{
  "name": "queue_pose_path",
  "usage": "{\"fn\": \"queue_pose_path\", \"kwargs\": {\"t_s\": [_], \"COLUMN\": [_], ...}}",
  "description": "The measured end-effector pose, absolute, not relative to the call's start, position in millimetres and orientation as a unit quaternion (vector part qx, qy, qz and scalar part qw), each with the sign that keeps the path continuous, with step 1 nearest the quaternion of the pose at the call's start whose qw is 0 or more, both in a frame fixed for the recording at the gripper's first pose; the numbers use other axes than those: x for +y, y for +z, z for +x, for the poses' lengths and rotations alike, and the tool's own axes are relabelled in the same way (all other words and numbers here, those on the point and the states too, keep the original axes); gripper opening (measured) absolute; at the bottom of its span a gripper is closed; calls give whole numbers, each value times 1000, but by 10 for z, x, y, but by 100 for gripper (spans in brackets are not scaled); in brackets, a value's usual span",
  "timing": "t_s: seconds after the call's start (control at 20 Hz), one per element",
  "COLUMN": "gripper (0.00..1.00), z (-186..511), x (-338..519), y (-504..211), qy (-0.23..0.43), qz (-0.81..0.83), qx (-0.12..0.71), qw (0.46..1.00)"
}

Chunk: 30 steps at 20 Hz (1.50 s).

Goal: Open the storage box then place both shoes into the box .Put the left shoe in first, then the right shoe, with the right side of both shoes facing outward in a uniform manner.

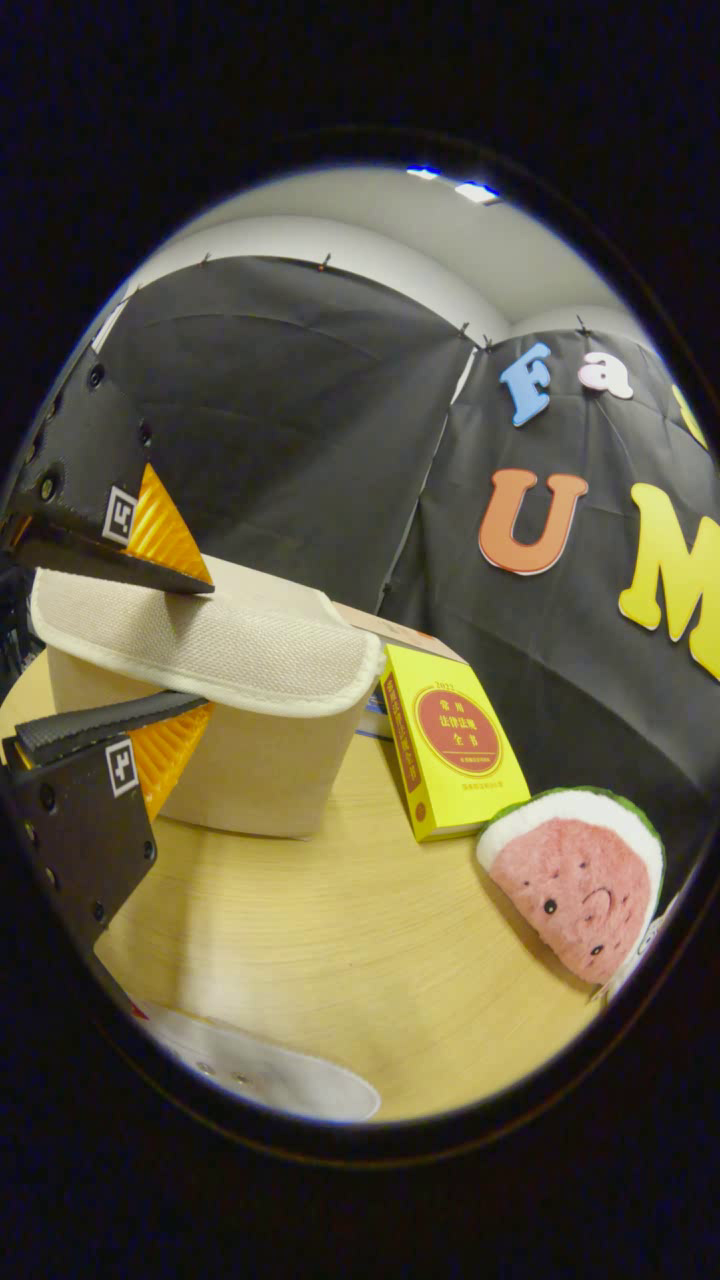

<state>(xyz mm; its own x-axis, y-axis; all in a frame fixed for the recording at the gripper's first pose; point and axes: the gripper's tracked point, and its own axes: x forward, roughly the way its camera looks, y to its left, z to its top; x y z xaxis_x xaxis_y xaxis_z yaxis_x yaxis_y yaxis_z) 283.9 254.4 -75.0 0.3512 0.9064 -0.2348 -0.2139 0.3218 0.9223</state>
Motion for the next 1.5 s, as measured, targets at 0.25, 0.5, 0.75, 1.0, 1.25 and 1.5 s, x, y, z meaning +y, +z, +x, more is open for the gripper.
{"fn": "queue_pose_path", "kwargs": {"t_s": [0.25,0.5,0.75,1.0,1.25,1.5], "gripper": [13,1,1,1,5,12], "z": [2860,2851,2768,2647,2505,2503], "x": [2397,2436,2568,2966,3608,4226], "y": [-647,-390,212,801,1220,1311], "qy": [389,372,360,363,385,385], "qz": [433,426,437,447,453,467], "qx": [406,399,384,369,345,350], "qw": [705,722,730,730,726,715]}}
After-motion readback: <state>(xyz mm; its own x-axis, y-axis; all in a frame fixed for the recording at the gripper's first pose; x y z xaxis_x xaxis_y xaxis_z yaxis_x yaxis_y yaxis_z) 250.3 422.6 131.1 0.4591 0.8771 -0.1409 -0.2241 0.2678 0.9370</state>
